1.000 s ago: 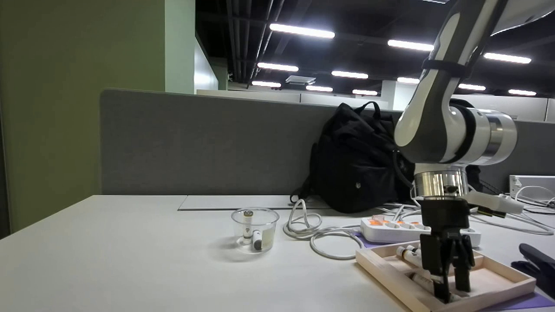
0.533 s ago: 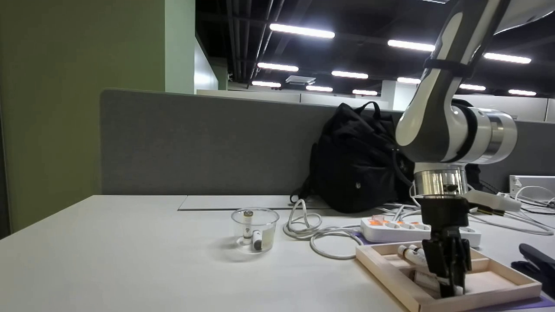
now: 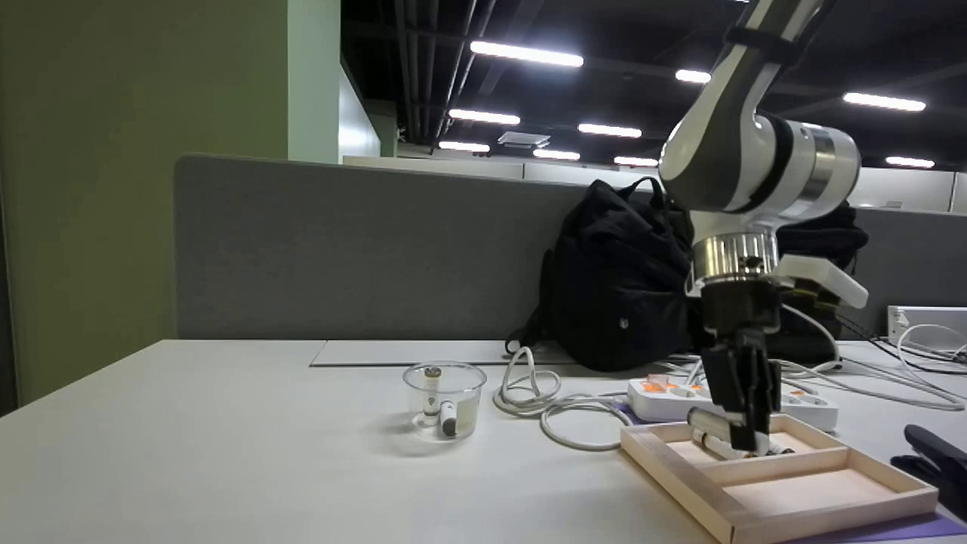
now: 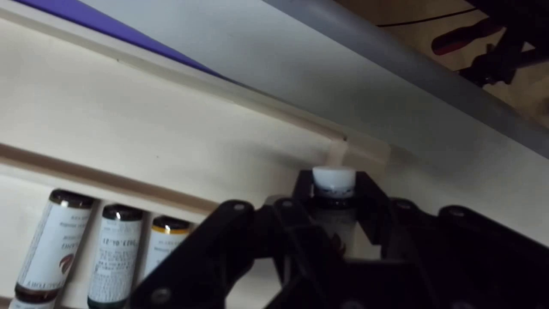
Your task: Pick up the small bottle from the tray and put it on the table
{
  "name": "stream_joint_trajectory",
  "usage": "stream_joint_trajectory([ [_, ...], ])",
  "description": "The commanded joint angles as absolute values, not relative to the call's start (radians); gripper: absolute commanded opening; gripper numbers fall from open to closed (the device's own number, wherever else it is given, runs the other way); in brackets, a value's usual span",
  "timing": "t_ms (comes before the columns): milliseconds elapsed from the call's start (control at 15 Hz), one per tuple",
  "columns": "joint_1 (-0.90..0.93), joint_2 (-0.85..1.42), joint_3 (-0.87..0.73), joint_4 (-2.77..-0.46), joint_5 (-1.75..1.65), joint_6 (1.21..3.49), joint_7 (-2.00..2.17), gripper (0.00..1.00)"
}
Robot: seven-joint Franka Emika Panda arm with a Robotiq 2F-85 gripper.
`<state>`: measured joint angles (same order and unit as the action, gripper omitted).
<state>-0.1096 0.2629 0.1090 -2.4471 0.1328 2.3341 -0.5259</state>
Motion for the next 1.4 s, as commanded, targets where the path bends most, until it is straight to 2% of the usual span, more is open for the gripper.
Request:
stream_joint_trajectory([
  [0, -0.098, 0.189, 0.119, -2.377, 0.186, 2.210, -0.565, 0.07],
  [400, -0.007, 0.339, 0.137, -2.249, 0.163, 2.258, -0.516, 0.07],
  [933, 0.030, 0.583, 0.207, -2.120, 0.145, 2.312, -0.528, 0.07],
  [1000, 0.031, 0.594, 0.211, -2.111, 0.137, 2.321, -0.524, 0.37],
  [1067, 0.030, 0.601, 0.216, -2.104, 0.131, 2.324, -0.523, 0.56],
  [1333, 0.021, 0.556, 0.238, -2.108, 0.126, 2.328, -0.531, 0.81],
])
